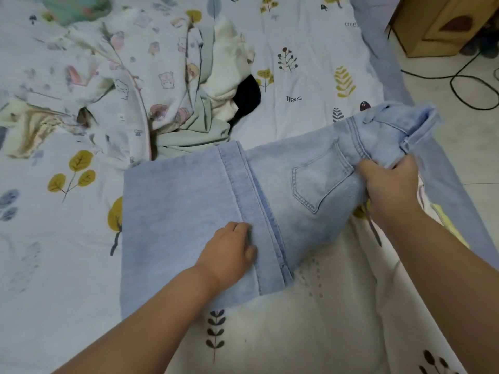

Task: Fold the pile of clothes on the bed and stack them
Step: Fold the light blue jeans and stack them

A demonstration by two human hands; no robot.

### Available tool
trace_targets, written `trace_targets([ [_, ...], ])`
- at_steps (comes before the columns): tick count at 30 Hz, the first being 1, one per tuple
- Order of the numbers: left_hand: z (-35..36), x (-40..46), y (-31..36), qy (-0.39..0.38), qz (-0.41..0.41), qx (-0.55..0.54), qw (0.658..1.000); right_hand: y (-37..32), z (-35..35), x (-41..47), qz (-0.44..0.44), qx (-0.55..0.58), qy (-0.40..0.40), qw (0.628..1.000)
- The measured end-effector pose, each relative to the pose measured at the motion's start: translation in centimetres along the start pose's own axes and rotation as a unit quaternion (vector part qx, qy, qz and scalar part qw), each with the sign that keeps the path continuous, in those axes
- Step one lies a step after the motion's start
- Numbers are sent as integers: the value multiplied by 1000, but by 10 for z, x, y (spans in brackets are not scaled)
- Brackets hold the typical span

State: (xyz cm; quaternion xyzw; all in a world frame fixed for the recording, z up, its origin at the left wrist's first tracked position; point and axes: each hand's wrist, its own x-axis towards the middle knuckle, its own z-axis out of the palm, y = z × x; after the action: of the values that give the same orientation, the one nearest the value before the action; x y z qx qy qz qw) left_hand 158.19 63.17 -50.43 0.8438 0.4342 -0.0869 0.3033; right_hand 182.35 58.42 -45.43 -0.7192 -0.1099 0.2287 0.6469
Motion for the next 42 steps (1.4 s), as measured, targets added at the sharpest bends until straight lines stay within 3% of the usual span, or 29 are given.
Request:
trace_targets([
  [5,-29,-17,-26,63,-40,-95,993,-26,40,-66,-187,-110,-83,973],
  [8,-56,-28,-41,145,-86,-252,953,-26,67,-108,-256,-198,-124,938],
  [11,-89,-39,-55,182,-145,-495,837,-16,94,-151,-341,-264,-148,890],
  [14,-117,-52,-80,157,-138,-668,714,1,117,-189,-432,-311,-180,827],
  [17,-124,-65,-109,97,-145,-734,657,28,132,-217,-475,-380,-235,758],
  [21,-91,-67,-138,91,-245,-674,691,64,138,-235,-446,-490,-349,663],
  [24,-61,-59,-143,127,-315,-561,755,76,134,-233,-393,-522,-455,605],
  [26,-53,-50,-141,185,-322,-459,807,75,125,-229,-382,-508,-434,639],
  [28,-55,-44,-139,255,-271,-400,838,73,113,-218,-360,-498,-379,692],
  [30,-60,-43,-138,314,-189,-380,849,70,101,-201,-335,-498,-309,738],
  [32,-59,-44,-141,351,-164,-359,849,68,91,-181,-304,-503,-240,772],
  [34,-50,-42,-150,319,-216,-312,868,68,83,-164,-271,-539,-216,768],
  [36,-40,-38,-158,221,-314,-257,887,73,79,-152,-219,-619,-233,718],
  [38,-38,-35,-157,187,-370,-217,884,77,78,-146,-149,-662,-268,684],
  [40,-43,-31,-150,235,-346,-162,894,79,79,-140,-134,-638,-255,714],
  [42,-47,-26,-144,292,-271,-88,913,78,82,-135,-143,-594,-205,765],
])
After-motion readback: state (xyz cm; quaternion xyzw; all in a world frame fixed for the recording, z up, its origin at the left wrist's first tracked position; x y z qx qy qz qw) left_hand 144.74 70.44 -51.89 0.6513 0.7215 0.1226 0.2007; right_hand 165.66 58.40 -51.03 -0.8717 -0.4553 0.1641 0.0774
